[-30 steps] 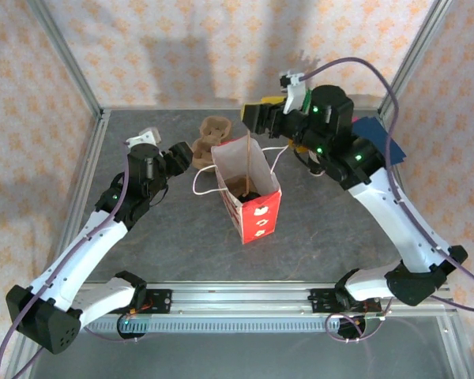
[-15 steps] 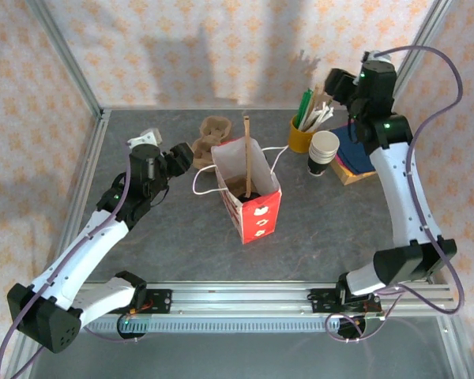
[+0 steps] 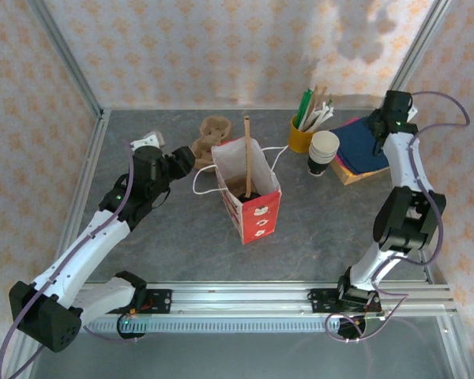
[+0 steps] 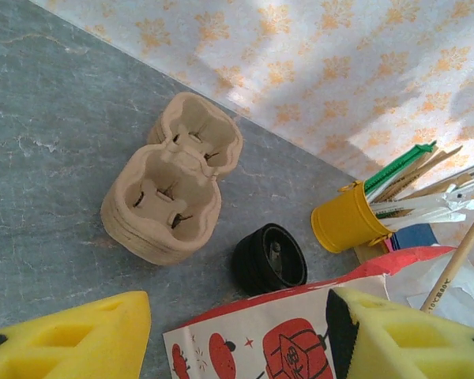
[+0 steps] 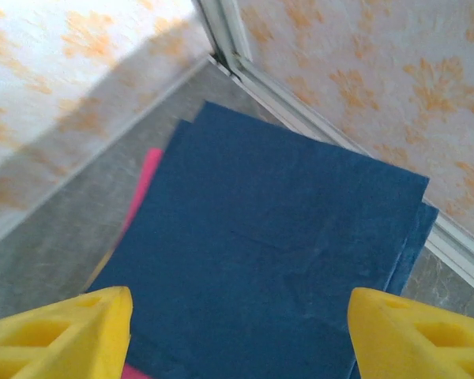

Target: Pack the takeout coffee

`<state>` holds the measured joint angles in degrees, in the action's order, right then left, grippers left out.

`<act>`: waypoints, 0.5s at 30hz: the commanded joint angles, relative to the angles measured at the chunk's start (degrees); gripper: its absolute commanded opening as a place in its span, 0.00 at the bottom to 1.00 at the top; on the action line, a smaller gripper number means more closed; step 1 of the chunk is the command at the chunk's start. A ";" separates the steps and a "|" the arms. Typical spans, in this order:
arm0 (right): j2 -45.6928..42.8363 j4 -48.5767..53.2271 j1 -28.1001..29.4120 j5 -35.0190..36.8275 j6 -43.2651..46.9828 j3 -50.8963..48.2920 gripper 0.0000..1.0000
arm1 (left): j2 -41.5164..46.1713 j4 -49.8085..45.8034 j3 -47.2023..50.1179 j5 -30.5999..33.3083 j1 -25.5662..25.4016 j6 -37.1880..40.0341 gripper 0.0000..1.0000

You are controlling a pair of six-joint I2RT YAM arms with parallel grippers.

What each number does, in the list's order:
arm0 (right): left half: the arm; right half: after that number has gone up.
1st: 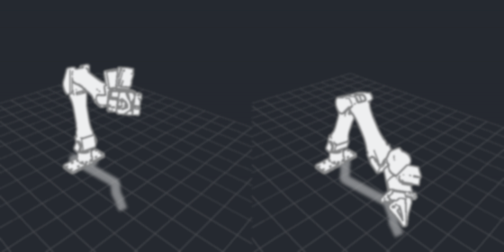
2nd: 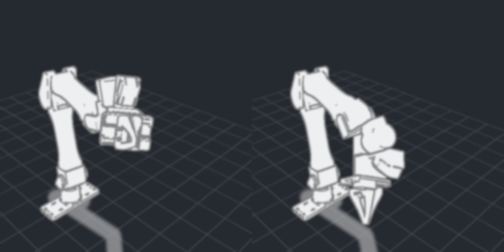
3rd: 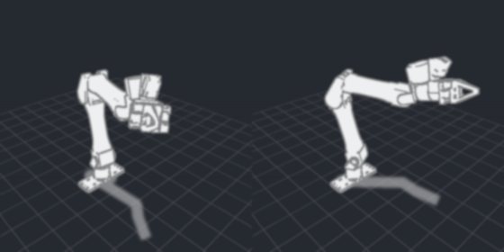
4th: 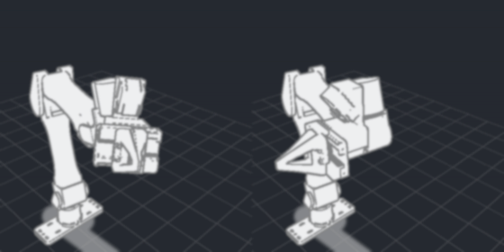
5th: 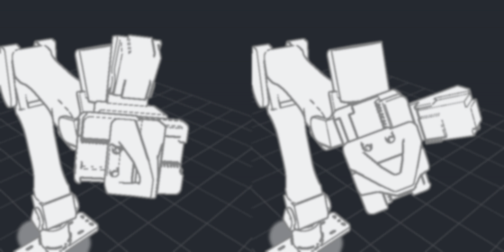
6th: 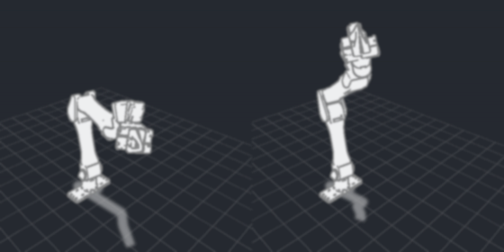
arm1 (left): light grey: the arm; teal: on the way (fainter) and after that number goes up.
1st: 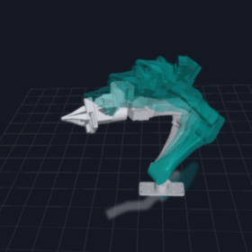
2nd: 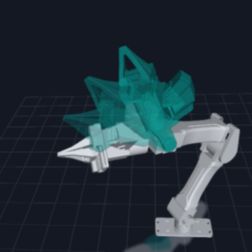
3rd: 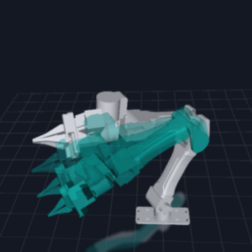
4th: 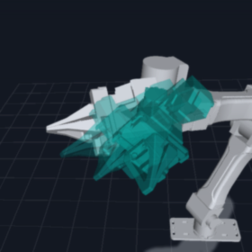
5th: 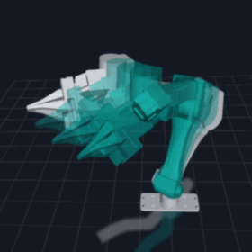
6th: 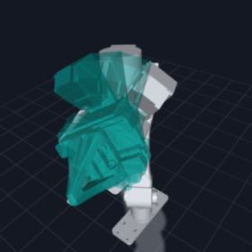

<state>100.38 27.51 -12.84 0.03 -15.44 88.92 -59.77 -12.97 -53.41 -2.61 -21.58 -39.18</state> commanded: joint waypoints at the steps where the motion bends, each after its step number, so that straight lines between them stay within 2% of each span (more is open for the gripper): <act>1: 4.97 1.10 -0.21 0.47 0.30 3.14 0.73 | -0.26 1.43 -0.11 -0.60 0.67 -0.39 0.62; 5: 10.45 2.08 -0.47 1.26 1.15 6.11 0.75 | -0.43 0.10 -1.99 -0.06 0.67 1.08 0.62; 10: 15.75 3.19 -0.61 1.51 1.76 9.39 0.77 | -1.89 -1.46 -8.10 1.21 0.67 6.97 0.63; 15: 19.40 4.65 -0.62 1.79 1.87 11.67 0.79 | -8.03 -1.40 -17.86 -4.32 0.67 10.96 0.62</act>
<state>118.34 29.74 -13.19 0.05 -14.33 98.39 -65.45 -14.68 -66.78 -3.64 -21.58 -32.62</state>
